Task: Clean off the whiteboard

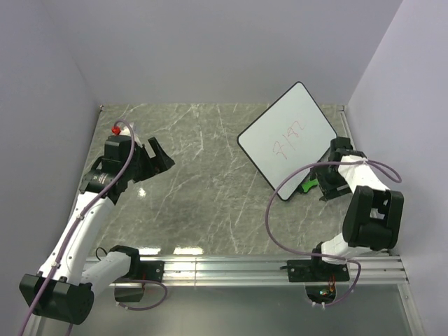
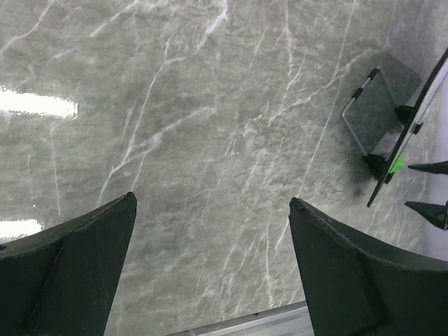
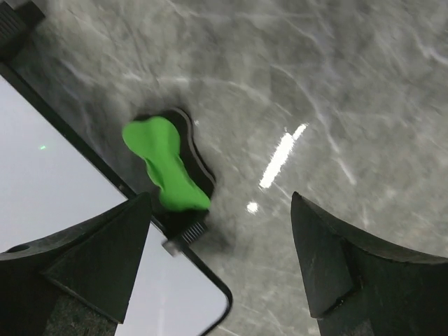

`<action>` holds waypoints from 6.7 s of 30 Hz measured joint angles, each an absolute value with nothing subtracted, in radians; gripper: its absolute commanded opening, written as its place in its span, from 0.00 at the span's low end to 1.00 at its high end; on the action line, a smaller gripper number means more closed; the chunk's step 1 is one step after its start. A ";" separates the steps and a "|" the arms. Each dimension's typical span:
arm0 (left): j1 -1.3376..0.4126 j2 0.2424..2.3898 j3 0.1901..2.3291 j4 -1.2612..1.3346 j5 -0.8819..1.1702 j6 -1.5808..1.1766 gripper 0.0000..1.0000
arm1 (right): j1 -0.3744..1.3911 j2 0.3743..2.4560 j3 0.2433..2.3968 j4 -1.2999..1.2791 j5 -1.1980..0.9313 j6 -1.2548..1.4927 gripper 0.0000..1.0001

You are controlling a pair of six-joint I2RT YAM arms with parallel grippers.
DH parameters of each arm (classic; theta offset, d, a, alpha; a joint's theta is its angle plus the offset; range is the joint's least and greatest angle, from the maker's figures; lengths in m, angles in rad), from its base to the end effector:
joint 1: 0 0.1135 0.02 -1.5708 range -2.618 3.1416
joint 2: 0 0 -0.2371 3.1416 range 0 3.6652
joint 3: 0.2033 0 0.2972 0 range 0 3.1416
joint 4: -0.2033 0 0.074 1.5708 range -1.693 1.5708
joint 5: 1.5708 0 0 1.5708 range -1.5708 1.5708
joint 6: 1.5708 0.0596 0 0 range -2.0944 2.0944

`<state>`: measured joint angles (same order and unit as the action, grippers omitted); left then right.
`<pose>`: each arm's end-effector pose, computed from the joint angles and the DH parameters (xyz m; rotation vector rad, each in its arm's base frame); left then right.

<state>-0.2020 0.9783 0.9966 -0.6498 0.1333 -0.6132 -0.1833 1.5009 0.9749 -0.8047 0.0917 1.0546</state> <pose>0.2776 -0.0649 0.2969 -0.3865 2.2283 -0.5933 0.3107 -0.0632 0.1262 1.6871 2.3408 0.0269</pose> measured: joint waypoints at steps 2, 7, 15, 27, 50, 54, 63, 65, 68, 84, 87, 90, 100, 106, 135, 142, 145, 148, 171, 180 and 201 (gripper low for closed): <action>-0.202 0.978 0.997 -0.662 0.126 -0.611 0.95 | -0.190 1.534 0.984 -0.777 0.088 1.055 0.86; -0.202 0.973 0.986 -0.675 0.108 -0.605 0.96 | -0.208 1.614 1.030 -0.739 0.078 1.056 0.86; -0.203 0.964 0.969 -0.691 0.081 -0.599 0.96 | -0.227 1.740 1.126 -0.717 0.077 1.053 0.84; -0.203 0.984 0.968 -0.693 0.063 -0.584 0.96 | -0.200 1.727 1.039 -0.687 0.040 1.019 0.78; -0.203 1.069 0.968 -0.643 0.106 -0.558 0.97 | -0.185 1.677 0.983 -0.657 0.015 0.945 0.01; -0.203 1.099 0.968 -0.615 0.157 -0.558 0.99 | -0.215 1.622 0.932 -0.658 0.024 0.915 0.00; -0.297 1.272 1.042 -0.493 0.271 -0.584 0.99 | -0.283 1.406 0.804 -0.686 0.022 0.878 0.00; -0.326 1.341 1.084 -0.441 0.300 -0.602 0.99 | -0.277 1.360 0.775 -0.690 -0.002 0.882 0.00; -0.361 1.448 1.163 -0.350 0.355 -0.643 0.99 | -0.251 1.307 0.730 -0.699 -0.041 0.903 0.00; -0.533 2.025 1.561 0.015 0.531 -0.836 0.94 | -0.213 0.883 0.728 -0.903 -0.170 0.998 0.00; -0.536 2.083 1.587 0.046 0.554 -0.869 0.78 | -0.213 0.819 0.739 -0.943 -0.162 0.993 0.00; -0.537 2.110 1.609 0.067 0.589 -0.890 0.69 | -0.213 0.788 0.739 -0.982 -0.149 0.979 0.00; -0.575 2.073 1.541 0.168 0.643 -0.869 0.00 | -0.213 0.799 0.739 -1.035 -0.113 0.929 0.00; -0.607 1.967 1.530 -0.007 0.533 -0.727 0.00 | -0.213 0.834 0.741 -1.030 -0.122 0.926 0.00; -0.604 1.447 1.166 -0.321 0.536 -0.419 0.00 | 0.032 0.957 0.949 -0.643 -0.208 0.932 0.00; -0.593 1.585 1.290 -0.331 0.564 -0.502 0.00 | 0.039 1.147 0.964 -0.366 -0.207 0.954 0.00; -0.593 1.600 1.321 -0.359 0.563 -0.500 0.00 | 0.039 1.247 0.971 -0.268 -0.211 0.979 0.00; -0.596 1.601 1.330 -0.376 0.556 -0.496 0.00 | 0.044 1.346 0.990 -0.207 -0.224 1.006 0.00; -0.594 1.533 1.304 -0.474 0.532 -0.581 0.00 | 0.106 1.331 0.839 -0.162 -0.096 0.895 0.00; -0.598 1.534 1.303 -0.471 0.524 -0.590 0.00 | 0.129 1.296 0.819 -0.228 -0.097 0.877 0.00; -0.603 1.581 1.385 -0.540 0.508 -0.598 0.00 | 0.073 1.599 1.197 -0.261 -0.099 0.791 0.00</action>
<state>-0.6025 1.5814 1.3853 -0.5400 0.5076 -0.5980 0.0727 1.5990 1.1973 -0.2607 -0.0990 0.7914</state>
